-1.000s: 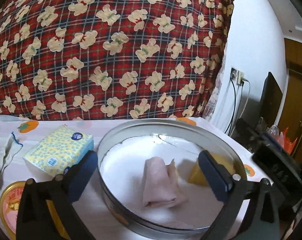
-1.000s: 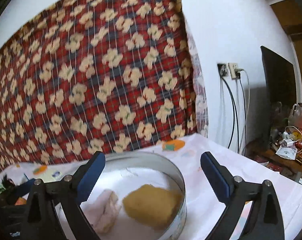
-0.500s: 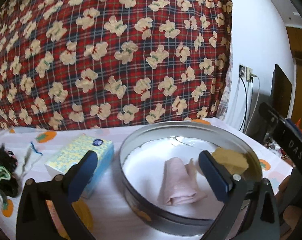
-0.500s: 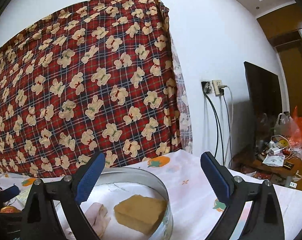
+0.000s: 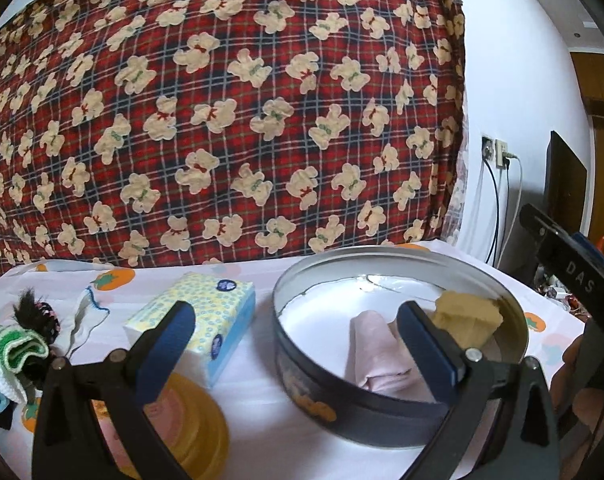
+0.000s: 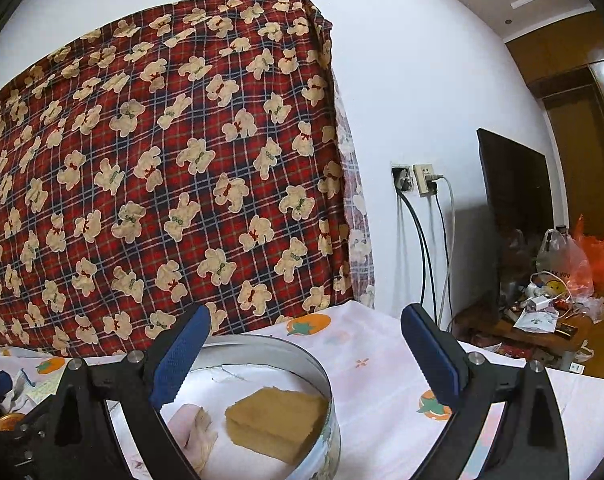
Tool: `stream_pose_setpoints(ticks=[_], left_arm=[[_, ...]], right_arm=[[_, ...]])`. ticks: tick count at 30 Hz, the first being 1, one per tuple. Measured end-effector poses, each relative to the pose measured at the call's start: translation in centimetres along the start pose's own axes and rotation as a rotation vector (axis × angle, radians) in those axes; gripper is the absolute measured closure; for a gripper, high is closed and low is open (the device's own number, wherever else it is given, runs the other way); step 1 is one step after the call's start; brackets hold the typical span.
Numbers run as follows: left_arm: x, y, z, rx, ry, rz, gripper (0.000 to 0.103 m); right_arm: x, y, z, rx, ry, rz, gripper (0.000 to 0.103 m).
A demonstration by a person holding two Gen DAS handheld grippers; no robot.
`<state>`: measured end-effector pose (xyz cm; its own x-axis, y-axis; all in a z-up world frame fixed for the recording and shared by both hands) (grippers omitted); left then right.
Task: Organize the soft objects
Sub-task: 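Withdraw both open grippers from the tin back toward the pile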
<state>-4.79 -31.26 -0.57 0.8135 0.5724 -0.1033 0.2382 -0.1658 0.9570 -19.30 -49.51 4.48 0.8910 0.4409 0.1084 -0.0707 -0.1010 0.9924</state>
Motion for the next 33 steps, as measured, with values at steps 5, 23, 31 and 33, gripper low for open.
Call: stream_pose_setpoints(ticks=[5,23,31,33], left_arm=[[1.1,-0.3,-1.1,-0.003,0.008,-0.016,0.001],[6.9,-0.9,-5.5,-0.031,0.106,-0.040,0.001],[10.7,-1.2,-7.5,-0.046,0.161,-0.061,0.001],[11.5,-1.2,-8.0,-0.050,0.173,-0.061,0.001]], right_arm=[[0.2,0.2,-0.9,-0.023,-0.005,0.006,0.005],[5.0,-0.7,-6.3,-0.016,0.103,0.034,0.005],[9.1,-1.7,-8.6,0.007,0.186,0.012,0.005],[10.1,-2.1,-9.3,0.019,0.209,0.018,0.005]])
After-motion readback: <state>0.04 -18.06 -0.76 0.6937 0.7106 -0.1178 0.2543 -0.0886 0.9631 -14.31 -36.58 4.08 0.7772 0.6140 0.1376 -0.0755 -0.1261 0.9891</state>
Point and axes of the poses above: each gripper's, at about its wrist camera, not at the fingertips, and z roughly the way its jaws point, x to its left, y to its top, the point moved 7 cm from there along z, roughly the way its jaws point, and after that the axes turned 15 degrees about -y, right-handed, at the moved point
